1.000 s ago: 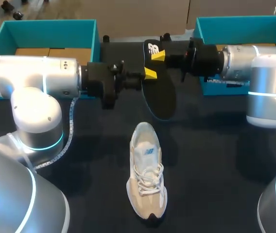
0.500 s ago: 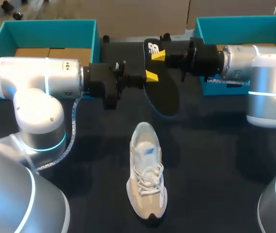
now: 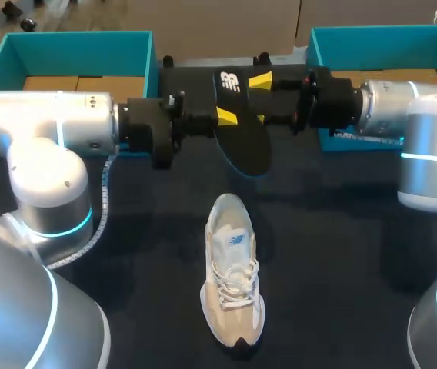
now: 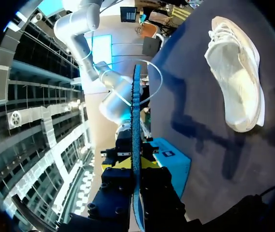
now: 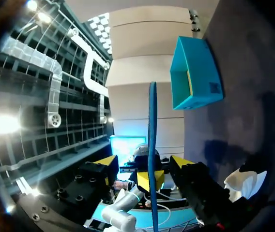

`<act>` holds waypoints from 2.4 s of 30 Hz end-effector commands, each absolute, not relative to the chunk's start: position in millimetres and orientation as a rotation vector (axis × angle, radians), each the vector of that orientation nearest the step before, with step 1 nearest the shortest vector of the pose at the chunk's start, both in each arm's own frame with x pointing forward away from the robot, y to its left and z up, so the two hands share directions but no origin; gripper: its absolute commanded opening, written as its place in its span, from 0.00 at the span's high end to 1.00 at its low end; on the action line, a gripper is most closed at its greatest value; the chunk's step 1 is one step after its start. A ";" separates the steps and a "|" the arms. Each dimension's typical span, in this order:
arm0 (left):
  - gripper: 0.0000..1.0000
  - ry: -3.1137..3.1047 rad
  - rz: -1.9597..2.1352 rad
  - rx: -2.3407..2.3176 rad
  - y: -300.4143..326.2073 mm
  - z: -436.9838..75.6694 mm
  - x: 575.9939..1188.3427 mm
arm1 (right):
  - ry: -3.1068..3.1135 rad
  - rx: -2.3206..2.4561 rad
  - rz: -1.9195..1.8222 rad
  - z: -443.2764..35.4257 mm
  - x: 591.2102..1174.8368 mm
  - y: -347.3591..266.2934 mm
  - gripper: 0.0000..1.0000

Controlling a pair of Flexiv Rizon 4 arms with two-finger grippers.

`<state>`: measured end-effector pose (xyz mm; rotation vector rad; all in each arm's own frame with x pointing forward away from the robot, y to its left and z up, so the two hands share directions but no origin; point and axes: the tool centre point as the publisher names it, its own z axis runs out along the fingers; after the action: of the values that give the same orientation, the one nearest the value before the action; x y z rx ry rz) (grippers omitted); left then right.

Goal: Take the shoe out of the shoebox, open the shoe tongue, remove and reinsert the insole, then place the shoe into the shoebox

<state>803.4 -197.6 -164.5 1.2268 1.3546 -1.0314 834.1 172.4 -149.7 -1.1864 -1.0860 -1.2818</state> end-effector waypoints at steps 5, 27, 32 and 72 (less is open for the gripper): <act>1.00 1.674 -1.246 1.191 -175.4 -155.0 812.2 | -1.108 -1.215 -1.291 -147.9 820.9 157.4 0.00; 1.00 1.915 -1.457 1.050 -161.5 -150.6 812.3 | -1.108 -1.215 -1.291 -147.9 820.9 157.4 0.00; 1.00 2.018 -1.462 0.999 -158.4 -148.0 811.0 | -1.108 -1.215 -1.291 -147.9 820.9 157.4 0.00; 1.00 2.976 -2.080 -0.365 -147.4 -167.9 815.5 | -1.108 -1.215 -1.291 -147.9 820.9 157.4 0.00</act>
<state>818.0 -143.9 -155.8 0.2181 2.9166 -2.0143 821.8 156.7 -147.4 -1.2131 -1.1083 -1.2884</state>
